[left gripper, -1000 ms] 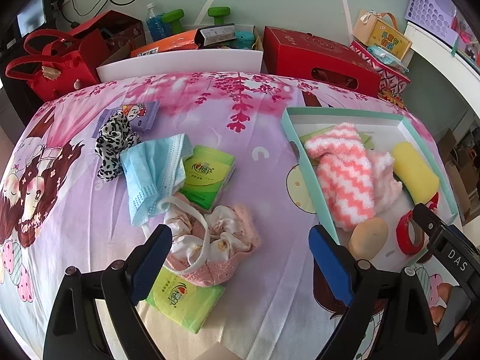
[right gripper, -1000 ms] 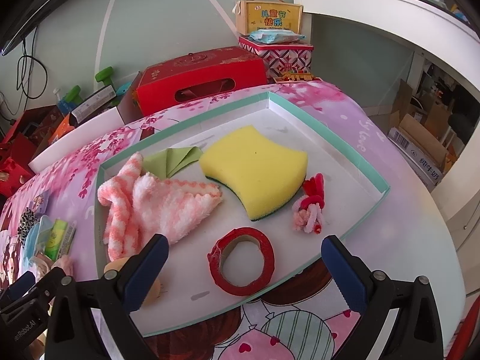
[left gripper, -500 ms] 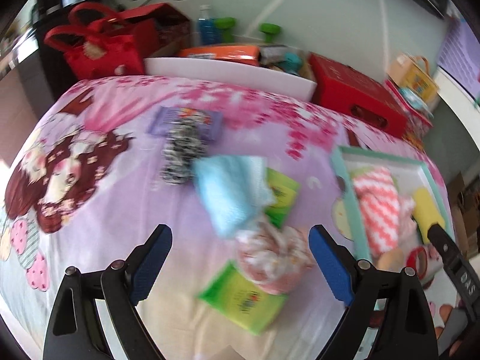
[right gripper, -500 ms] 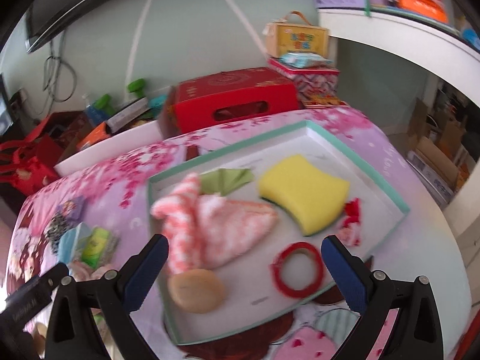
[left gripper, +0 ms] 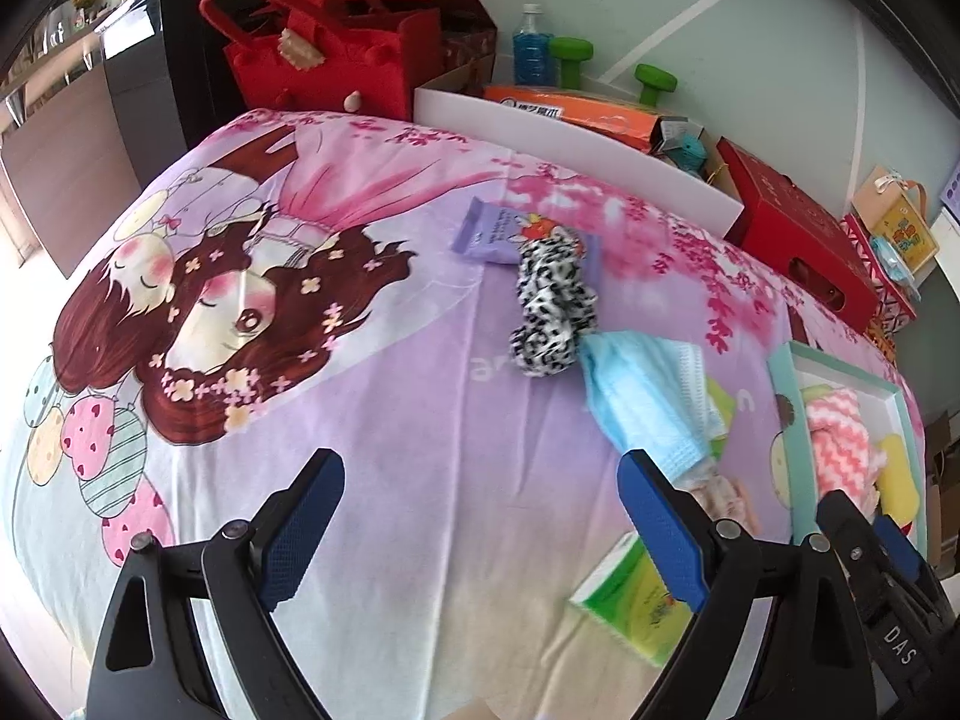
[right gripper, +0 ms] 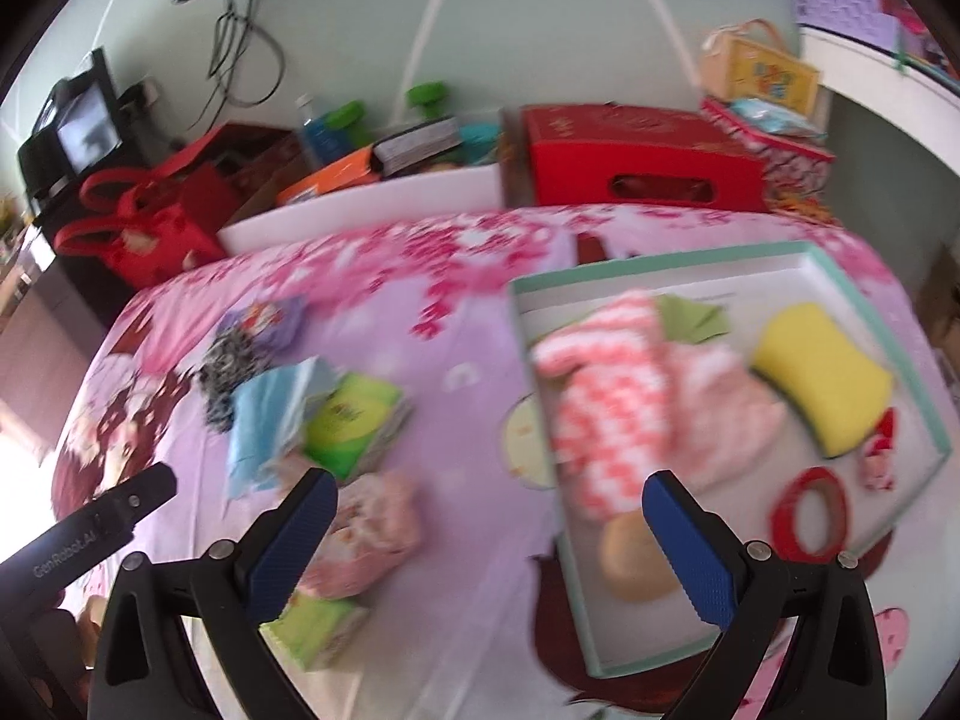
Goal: Organize soft objects
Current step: 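Move both open grippers back toward the remaining items on the bed, then grasp the green tissue pack with the left gripper while the right gripper grasps the pink cloth bundle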
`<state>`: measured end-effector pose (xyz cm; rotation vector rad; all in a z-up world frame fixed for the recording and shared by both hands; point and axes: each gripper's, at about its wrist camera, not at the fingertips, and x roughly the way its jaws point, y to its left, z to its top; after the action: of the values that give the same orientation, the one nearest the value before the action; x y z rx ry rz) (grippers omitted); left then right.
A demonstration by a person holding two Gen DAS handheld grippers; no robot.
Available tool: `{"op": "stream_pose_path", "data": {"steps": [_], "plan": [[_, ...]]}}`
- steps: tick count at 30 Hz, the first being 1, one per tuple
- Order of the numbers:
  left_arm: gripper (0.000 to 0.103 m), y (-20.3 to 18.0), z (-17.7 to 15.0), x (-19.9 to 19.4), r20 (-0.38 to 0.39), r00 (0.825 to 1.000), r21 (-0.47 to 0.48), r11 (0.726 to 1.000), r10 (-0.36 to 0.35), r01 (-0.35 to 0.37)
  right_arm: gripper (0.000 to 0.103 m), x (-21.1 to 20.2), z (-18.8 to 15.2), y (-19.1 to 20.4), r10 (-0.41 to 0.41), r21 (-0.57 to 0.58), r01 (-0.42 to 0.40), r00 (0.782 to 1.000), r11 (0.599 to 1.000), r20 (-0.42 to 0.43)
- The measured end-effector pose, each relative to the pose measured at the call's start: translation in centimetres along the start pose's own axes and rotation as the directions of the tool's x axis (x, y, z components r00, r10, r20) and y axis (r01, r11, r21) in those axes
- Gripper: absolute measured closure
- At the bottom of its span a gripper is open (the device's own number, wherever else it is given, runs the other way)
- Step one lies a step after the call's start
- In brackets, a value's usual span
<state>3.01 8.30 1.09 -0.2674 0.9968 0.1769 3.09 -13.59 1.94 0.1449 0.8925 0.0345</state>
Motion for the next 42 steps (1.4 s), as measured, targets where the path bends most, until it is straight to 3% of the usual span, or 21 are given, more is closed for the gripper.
{"op": "stream_pose_path", "data": {"steps": [8,16,23,31,38,42], "plan": [[0.01,0.6,-1.3,0.6,-0.054,0.998,0.037,0.998,-0.039,0.041,0.0,1.4,-1.3,1.8,0.062,0.0,-0.062,0.995,0.998,-0.077],[0.01,-0.8,-2.6,0.9,-0.098,0.991,0.139,0.985,-0.092,0.105,0.0,1.1,-1.3,1.0,0.036,0.034,-0.034,0.997,0.999,-0.07],[0.01,-3.2,-3.6,1.6,-0.154,0.976,0.235,0.953,-0.157,0.191,0.0,0.3,-0.8,-0.6,0.0,0.081,0.001,1.0,0.997,-0.023],[0.01,-6.0,-5.1,2.5,-0.221,0.954,0.319,0.91,-0.201,0.266,0.0,0.7,-0.9,-1.6,-0.008,0.104,0.012,0.999,0.995,-0.035],[0.011,-7.0,-5.5,2.9,-0.216,0.96,0.364,0.898,-0.177,0.248,0.0,1.0,-1.0,-1.1,0.001,0.086,0.003,0.999,0.996,-0.044],[0.026,-7.2,-5.5,2.8,-0.213,0.959,0.372,0.892,-0.187,0.257,0.0,1.1,-1.0,-1.0,0.01,0.086,-0.006,0.999,0.996,-0.044]]}}
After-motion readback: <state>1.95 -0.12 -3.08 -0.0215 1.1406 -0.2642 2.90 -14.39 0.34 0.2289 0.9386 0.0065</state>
